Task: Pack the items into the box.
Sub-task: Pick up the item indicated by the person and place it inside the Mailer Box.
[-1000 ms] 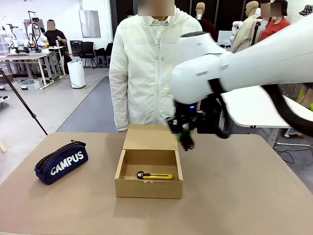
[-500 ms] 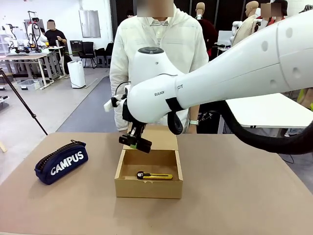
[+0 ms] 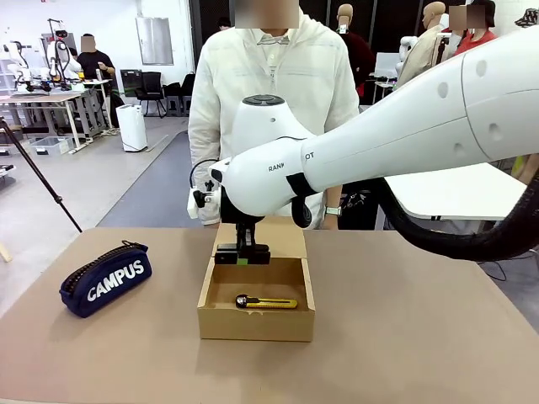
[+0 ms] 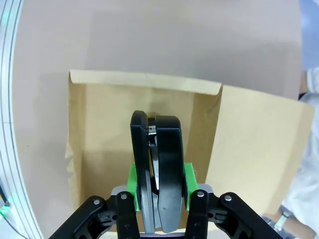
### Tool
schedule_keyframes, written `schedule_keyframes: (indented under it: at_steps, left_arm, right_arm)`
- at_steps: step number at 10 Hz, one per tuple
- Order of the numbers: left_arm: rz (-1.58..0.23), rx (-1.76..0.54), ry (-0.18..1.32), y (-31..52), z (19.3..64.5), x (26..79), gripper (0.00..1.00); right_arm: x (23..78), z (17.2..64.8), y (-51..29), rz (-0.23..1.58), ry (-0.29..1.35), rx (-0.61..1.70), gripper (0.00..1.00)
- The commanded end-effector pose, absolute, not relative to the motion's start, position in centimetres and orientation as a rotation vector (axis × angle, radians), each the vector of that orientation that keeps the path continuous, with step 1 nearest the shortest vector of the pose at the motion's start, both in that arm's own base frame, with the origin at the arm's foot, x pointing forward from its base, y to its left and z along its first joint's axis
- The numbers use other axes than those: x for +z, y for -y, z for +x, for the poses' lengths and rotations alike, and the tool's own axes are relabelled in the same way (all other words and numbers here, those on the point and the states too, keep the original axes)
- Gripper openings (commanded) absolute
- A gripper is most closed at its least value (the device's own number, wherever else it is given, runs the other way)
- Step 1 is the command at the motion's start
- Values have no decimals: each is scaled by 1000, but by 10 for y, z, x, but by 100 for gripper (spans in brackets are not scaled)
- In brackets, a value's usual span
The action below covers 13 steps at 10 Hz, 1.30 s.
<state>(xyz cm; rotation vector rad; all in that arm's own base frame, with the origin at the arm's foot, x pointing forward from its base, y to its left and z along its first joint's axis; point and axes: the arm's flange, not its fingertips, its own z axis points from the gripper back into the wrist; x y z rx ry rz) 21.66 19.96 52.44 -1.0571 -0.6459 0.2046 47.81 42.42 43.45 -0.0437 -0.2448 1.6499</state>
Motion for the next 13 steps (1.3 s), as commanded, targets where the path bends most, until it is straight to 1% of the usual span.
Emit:
schedule_keyframes:
  at_steps: [1,2,3,4,5,6,8,9,10,13]
  left_arm:
    - [-1069,188,666,-200,217,525,100]
    - [-1069,188,666,-200,217,525,100]
    - [-1069,188,666,-200,217,525,100]
    - [-1069,188,666,-200,217,525,100]
    - [-1069,188,666,-200,217,525,100]
    - [-1069,188,666,-200,217,525,100]
    - [-1069,188,666,-200,217,525,100]
    - [-1069,188,666,-200,217,525,100]
    - [-1069,188,666,-200,217,525,100]
    - [-1069,188,666,-200,217,525,100]
  right_arm:
    - [439,472,-415,-56,218,1595,0]
    - [439,470,-415,-37,233,1586,0]
    - [430,471,-417,-10,208,1585,0]
    - [412,475,-418,-20,140,1546,0]
    - [388,484,-417,-73,105,1492,0]
    - [378,486,-415,-27,80,1490,0]
    - [377,484,-414,10,51,1537,0]
    - [379,486,-412,1,46,1517,54]
    - [381,486,-410,8,47,1506,100]
    - [385,486,-405,-6,59,1462,100]
